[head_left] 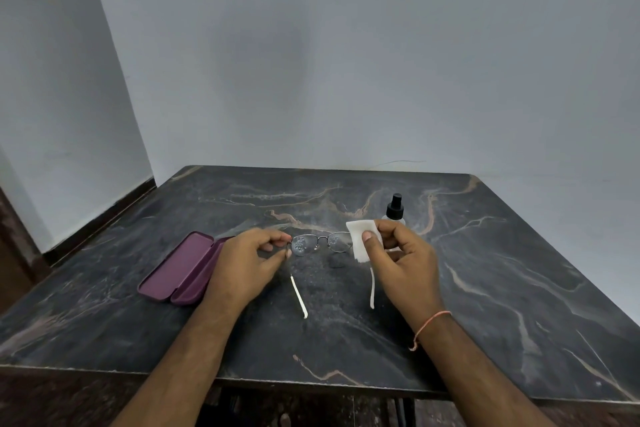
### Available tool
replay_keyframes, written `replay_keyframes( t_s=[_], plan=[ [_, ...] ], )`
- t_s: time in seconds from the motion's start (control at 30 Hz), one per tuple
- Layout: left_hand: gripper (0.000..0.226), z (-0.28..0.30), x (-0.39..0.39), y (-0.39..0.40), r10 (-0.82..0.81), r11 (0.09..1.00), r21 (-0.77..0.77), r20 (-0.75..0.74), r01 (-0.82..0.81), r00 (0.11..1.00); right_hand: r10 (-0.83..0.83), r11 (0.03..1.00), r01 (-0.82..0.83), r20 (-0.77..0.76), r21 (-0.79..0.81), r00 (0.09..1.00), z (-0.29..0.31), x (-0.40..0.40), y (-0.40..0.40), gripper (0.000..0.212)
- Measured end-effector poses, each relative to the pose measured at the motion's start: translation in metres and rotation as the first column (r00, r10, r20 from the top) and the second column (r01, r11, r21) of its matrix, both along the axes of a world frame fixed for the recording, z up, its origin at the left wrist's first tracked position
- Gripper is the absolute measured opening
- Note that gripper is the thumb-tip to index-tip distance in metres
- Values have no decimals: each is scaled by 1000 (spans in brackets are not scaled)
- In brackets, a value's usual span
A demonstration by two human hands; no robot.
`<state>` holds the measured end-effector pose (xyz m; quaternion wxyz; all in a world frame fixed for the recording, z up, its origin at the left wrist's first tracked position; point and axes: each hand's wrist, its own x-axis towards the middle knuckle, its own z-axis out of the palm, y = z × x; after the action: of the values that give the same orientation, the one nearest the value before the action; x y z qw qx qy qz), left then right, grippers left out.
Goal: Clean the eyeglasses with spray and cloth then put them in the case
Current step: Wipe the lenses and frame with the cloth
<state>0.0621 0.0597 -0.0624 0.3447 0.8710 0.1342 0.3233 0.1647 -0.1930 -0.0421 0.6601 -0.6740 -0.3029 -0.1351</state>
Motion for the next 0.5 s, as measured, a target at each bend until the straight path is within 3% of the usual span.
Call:
replay_keyframes(
  t_s=[0.17,0.5],
  plan=[
    [23,3,1,-5,-43,996,75,59,38,997,-50,999,49,20,10,999,1,0,-3,35],
    [16,13,-7,-17,-123,903,428,167,40,978,-89,995,87,39,56,995,4,-2,-8,40]
  ],
)
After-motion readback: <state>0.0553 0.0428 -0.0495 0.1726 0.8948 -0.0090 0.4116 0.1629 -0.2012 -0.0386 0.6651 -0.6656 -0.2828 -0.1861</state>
